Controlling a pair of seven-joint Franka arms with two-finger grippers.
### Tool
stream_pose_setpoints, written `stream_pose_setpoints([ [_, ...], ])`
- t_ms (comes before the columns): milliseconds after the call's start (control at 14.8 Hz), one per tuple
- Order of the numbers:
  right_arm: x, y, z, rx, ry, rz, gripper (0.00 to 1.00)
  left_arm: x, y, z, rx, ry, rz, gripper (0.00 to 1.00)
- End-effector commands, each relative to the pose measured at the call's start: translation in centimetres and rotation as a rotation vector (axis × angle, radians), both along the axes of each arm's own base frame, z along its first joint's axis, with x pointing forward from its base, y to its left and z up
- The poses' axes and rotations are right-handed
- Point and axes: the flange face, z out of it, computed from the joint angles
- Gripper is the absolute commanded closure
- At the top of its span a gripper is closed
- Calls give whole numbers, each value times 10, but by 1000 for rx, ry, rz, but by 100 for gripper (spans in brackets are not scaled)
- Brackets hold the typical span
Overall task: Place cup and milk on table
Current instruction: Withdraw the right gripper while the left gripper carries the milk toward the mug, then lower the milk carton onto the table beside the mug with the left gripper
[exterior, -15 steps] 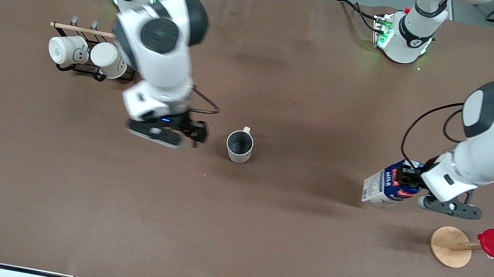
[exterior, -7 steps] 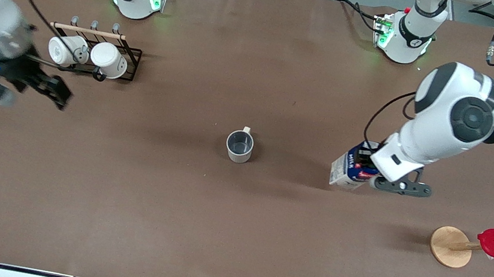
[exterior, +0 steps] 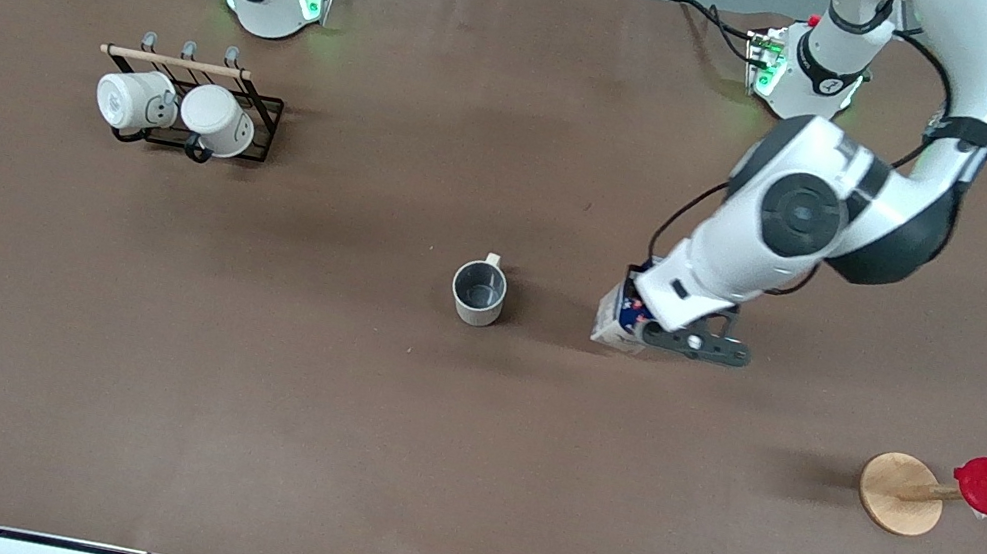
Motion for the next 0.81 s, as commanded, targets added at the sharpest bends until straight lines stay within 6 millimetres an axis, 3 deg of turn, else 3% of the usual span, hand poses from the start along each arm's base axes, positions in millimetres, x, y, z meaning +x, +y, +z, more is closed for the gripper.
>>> stream_pose_setpoints([
  [0,-3,4,5,22,19,31,0,-9,-46,-9,21,-6,-30,87],
  [203,-1,4,5,24,11,62,0,-3,-64,-26,4,11,-47,87],
  [406,-1,5,5,24,10,64,0,-9,-79,-47,5,41,-63,90],
  [744,-1,4,7,23,7,62,0,12,-76,-49,19,88,50,91],
])
